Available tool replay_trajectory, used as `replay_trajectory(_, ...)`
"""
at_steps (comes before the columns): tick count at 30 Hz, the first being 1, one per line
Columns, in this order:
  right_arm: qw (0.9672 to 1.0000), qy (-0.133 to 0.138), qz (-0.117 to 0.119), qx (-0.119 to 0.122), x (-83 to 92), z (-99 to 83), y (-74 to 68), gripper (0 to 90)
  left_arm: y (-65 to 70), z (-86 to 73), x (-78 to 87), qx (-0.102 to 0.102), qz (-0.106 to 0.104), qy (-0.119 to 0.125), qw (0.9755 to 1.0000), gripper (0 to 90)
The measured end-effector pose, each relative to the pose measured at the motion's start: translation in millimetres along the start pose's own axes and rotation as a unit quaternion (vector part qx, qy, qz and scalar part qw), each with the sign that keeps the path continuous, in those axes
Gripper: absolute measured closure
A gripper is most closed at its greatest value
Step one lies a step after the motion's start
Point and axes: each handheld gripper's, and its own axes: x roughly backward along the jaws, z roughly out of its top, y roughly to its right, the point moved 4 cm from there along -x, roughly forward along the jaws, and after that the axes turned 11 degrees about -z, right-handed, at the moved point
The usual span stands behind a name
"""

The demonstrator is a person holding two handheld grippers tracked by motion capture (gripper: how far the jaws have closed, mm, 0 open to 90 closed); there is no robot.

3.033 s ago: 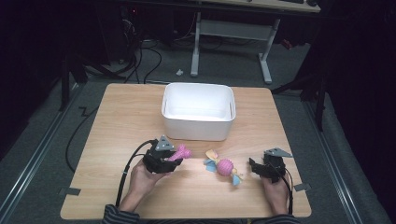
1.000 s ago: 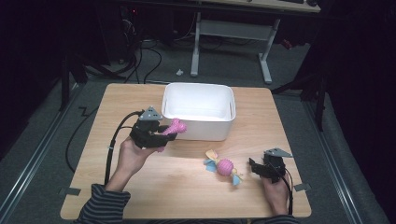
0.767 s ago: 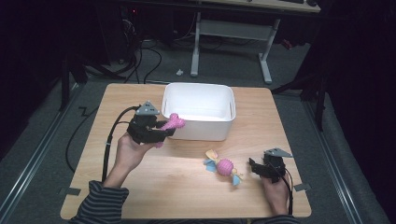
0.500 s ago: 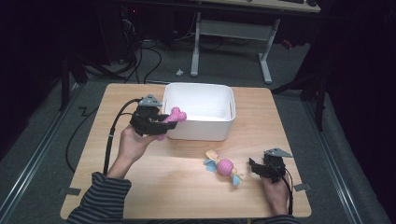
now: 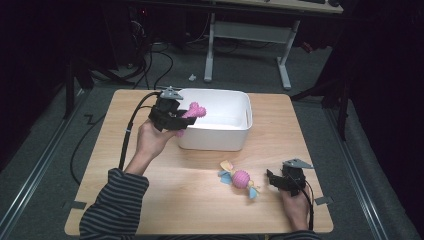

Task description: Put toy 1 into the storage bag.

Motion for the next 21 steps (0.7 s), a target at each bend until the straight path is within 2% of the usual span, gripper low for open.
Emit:
replay_trajectory(6,1.0000,0.000,0.000,0.000,0.0,0.0,0.1,30.2,-5.9,11.8,-12.9,0.001,-0.002,0.000,1.0000,59.2)
replay_trajectory(11,1.0000,0.000,0.000,0.000,-0.1,0.0,0.1,30.2,-12.1,17.5,-25.2,-0.001,0.006,-0.014,0.9999,59.2)
replay_trajectory(13,1.0000,0.000,0.001,0.000,0.0,0.0,0.1,30.2,-14.4,19.3,-29.6,-0.002,0.009,-0.011,0.9999,59.2)
replay_trajectory(21,1.0000,0.000,0.001,0.000,0.0,0.0,0.0,30.2,-33.2,16.1,-41.0,0.014,0.021,-0.007,0.9997,58.9)
